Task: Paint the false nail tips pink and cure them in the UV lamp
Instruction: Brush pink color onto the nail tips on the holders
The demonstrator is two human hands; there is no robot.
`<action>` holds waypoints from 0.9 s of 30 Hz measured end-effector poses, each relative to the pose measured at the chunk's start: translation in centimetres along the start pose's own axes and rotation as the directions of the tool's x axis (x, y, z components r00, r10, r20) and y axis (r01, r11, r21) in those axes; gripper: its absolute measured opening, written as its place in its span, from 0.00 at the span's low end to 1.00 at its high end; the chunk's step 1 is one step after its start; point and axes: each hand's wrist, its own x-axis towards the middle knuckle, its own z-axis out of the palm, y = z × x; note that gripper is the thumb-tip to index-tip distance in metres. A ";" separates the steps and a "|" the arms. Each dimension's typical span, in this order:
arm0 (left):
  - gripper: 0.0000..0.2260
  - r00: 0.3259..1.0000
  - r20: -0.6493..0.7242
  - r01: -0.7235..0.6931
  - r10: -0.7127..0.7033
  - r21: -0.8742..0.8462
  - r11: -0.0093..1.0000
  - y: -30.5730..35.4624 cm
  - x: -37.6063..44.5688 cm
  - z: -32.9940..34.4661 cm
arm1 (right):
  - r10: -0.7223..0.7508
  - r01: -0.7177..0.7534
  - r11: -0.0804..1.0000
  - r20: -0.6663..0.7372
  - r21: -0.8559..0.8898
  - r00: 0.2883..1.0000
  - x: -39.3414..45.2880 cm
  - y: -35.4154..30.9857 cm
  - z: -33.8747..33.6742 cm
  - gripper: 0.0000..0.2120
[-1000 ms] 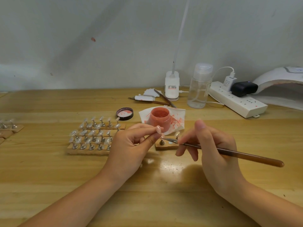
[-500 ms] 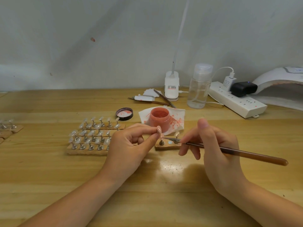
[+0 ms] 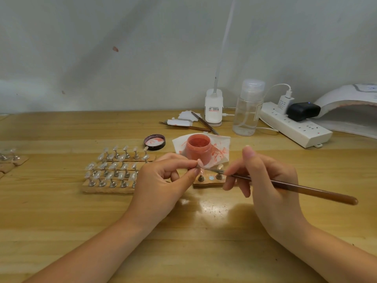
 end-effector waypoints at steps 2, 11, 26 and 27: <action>0.04 1.000 0.000 -0.004 0.004 0.016 1.000 0.0 0.0 0.0 | 0.001 0.000 0.999 0.009 -0.038 1.000 0.2 0.1 0.2 0.17; 0.10 1.000 -0.006 0.008 -0.008 0.045 0.999 0.1 0.0 0.0 | 0.040 -0.039 0.998 -0.023 0.043 0.999 -0.1 0.0 -0.1 0.21; 0.05 1.000 -0.003 -0.004 0.004 0.012 1.000 0.1 0.0 0.0 | 0.072 -0.070 0.997 -0.046 0.028 0.996 0.6 -0.2 -0.1 0.21; 0.05 1.000 -0.002 -0.005 0.005 0.010 1.000 0.1 0.0 0.0 | 0.074 -0.073 0.997 -0.044 0.023 0.996 0.7 -0.2 0.0 0.20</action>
